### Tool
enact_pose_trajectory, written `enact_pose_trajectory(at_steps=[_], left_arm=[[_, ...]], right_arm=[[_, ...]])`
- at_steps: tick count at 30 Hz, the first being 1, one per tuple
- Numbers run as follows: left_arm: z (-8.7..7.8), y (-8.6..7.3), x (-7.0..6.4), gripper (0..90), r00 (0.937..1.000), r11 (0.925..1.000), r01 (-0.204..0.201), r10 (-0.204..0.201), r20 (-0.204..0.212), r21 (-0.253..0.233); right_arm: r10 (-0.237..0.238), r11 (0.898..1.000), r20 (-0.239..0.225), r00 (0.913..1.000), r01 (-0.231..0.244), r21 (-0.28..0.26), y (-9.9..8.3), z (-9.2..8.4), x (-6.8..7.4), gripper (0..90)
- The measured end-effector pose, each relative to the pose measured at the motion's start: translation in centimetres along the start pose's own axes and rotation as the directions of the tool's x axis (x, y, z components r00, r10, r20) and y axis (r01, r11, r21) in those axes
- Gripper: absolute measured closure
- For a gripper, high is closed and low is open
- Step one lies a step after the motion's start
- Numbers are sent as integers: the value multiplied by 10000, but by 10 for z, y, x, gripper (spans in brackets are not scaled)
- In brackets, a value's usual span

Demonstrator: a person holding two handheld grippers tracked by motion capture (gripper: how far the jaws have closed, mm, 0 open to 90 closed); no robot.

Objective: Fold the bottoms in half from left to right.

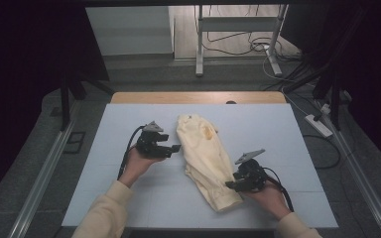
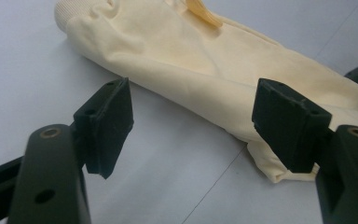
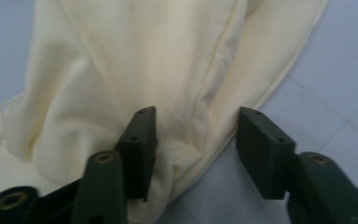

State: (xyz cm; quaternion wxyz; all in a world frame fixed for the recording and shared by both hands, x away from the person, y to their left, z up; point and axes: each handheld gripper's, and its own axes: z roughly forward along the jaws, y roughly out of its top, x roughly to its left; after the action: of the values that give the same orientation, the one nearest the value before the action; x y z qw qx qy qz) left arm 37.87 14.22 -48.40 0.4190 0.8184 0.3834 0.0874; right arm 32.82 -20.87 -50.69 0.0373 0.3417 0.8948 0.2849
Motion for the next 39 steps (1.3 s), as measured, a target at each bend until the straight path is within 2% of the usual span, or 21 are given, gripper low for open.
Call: enact_pose_trajectory(at_steps=[4,12,19,28,39], left_arm=[[0,0,0,285,10000,10000,-17,17,-3,-8],[0,0,0,285,10000,10000,-18,18,-8,-20],[0,0,0,285,10000,10000,-19,19,-12,-37],[0,0,1,285,10000,10000,-13,13,-15,-34],[0,0,0,285,10000,10000,-10,10,-11,-36]], right_arm=[[187,9998,-536,9984,-181,104,0,0,0,648],[-53,10000,-698,9975,57,52,-1,-2,5,789],[-294,9996,-1474,9886,295,-18,-2,0,13,814],[-838,9965,-1762,9808,823,-158,-1,3,27,819],[-1067,9943,-2309,9671,1024,-303,1,8,44,819]])
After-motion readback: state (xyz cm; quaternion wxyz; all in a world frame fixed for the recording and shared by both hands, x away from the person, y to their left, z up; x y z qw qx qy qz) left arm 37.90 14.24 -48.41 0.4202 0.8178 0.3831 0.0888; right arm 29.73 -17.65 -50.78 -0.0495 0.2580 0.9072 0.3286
